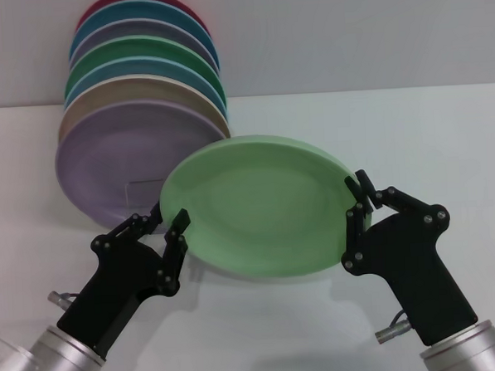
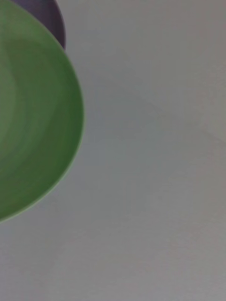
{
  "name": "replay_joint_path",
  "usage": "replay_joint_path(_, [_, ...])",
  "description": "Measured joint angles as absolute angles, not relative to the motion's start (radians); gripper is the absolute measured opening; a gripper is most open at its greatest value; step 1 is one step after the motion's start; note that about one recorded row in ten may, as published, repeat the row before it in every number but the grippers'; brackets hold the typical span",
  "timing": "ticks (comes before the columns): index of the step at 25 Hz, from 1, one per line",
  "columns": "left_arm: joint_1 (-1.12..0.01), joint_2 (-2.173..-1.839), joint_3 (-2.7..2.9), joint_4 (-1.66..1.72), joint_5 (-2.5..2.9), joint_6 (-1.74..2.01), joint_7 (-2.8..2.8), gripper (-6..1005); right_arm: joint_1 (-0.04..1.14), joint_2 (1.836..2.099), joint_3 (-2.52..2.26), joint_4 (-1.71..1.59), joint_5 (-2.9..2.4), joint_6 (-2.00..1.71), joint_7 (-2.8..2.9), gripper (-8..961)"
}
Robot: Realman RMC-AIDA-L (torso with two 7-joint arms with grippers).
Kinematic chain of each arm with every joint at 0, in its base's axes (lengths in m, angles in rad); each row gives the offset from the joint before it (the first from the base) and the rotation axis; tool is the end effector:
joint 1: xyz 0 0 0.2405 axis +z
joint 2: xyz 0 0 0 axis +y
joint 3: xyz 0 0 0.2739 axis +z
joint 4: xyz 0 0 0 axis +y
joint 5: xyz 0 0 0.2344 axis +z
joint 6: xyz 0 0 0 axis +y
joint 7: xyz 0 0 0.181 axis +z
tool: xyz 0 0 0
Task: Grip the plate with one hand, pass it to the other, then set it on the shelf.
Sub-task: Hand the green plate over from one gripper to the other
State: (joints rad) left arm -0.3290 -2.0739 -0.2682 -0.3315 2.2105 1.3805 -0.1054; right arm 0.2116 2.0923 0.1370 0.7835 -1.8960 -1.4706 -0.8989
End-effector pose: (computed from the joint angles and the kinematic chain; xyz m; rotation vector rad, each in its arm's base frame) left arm -0.2832 0.2945 -0.1229 -1.9981 -0.3766 -0.9549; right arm 0.2133 0.2493 -0.1327 -1.6733 -0.0356 0.6208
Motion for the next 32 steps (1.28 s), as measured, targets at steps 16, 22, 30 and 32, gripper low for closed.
replay_joint_path(16, [-0.328,-2.075,-0.268,-0.336,2.210,1.377,-0.104,173,0.212,2.092,0.130,0.784,-1.896,-1.472,-0.899,14])
replay_joint_path(22, [-0.326,-2.075,-0.268,-0.333,2.210,1.377,-0.104,168,0.212,2.092,0.130,0.782,-1.896,-1.475,-0.899,13])
replay_joint_path(30, [-0.328,-2.075,-0.269,-0.334,2.210,1.365,-0.106,136,0.212,2.092,0.127,0.783,-1.896,-1.474,-0.907,14])
replay_joint_path(32, [-0.329,-2.075,-0.272,-0.334,2.211,1.361,-0.112,85,0.212,2.092,0.126,0.784,-1.896,-1.474,-0.907,14])
